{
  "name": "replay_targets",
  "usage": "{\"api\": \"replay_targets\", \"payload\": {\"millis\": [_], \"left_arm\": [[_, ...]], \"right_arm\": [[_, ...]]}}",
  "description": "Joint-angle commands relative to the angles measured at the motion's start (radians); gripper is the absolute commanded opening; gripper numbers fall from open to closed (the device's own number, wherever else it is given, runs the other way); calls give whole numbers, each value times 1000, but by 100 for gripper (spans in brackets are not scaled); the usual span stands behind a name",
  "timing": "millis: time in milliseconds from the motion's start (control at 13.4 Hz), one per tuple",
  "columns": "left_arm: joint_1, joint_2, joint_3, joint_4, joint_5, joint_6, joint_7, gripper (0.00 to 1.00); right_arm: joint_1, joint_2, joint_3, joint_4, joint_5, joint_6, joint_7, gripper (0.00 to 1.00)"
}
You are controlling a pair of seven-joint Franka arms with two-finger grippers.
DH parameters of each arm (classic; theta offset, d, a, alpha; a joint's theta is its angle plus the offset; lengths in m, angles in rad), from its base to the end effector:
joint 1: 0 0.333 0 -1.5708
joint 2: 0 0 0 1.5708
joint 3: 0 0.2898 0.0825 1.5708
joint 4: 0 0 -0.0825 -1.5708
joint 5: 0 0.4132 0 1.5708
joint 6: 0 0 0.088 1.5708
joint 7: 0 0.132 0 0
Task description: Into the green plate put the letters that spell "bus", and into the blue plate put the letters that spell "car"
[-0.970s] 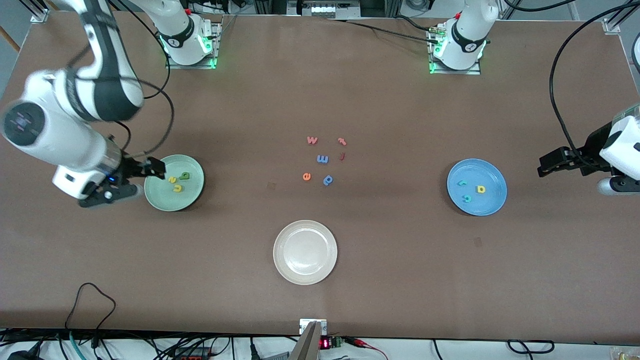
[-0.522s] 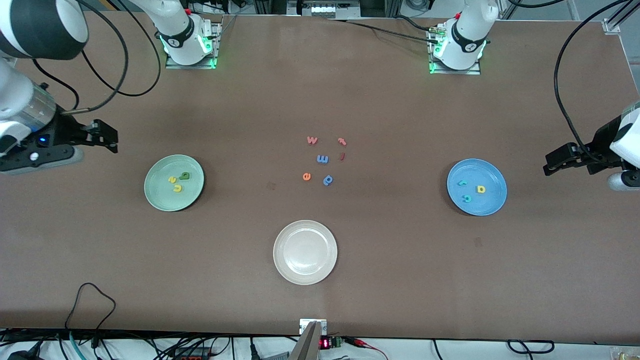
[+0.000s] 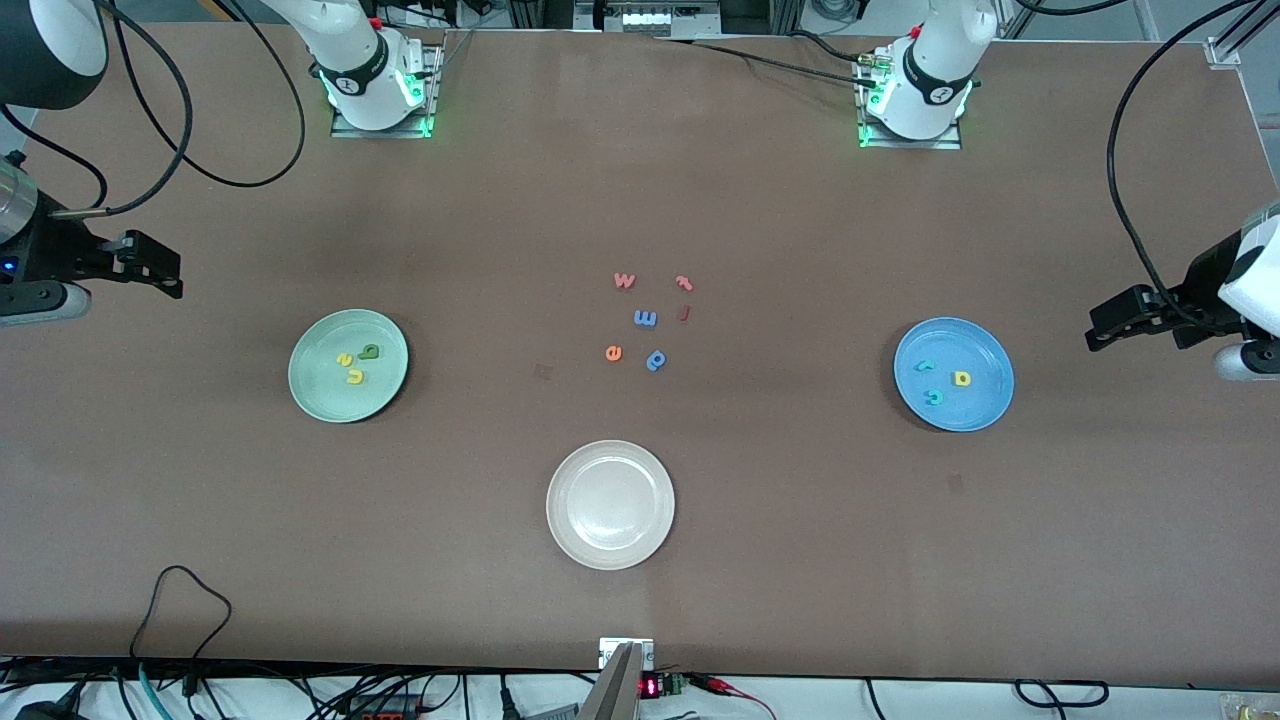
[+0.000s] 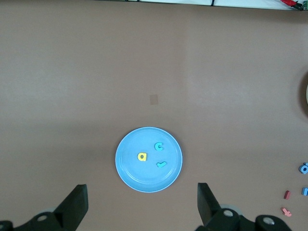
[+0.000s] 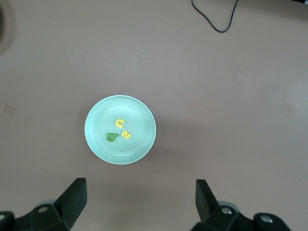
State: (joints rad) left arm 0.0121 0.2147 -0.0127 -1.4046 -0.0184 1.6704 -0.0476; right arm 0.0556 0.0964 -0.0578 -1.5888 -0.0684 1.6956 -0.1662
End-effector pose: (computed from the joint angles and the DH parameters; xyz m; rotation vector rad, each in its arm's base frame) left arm 0.6537 -0.0019 0.5336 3.1174 0.0760 0.0789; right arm 0.6193 -0.0084 0.5176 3.0561 0.2642 0.0066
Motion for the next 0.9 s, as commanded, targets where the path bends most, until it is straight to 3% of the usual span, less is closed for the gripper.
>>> {"api": "replay_targets", "payload": {"millis": [0, 821], "left_arm": [[-1, -8, -4, 4, -17, -14, 5, 100], [3, -9, -15, 4, -17, -31, 9, 100]], "right_arm": [[-39, -4, 39, 10, 6, -33, 1, 100], [-39, 28, 39, 10, 70, -33, 7, 100]]}}
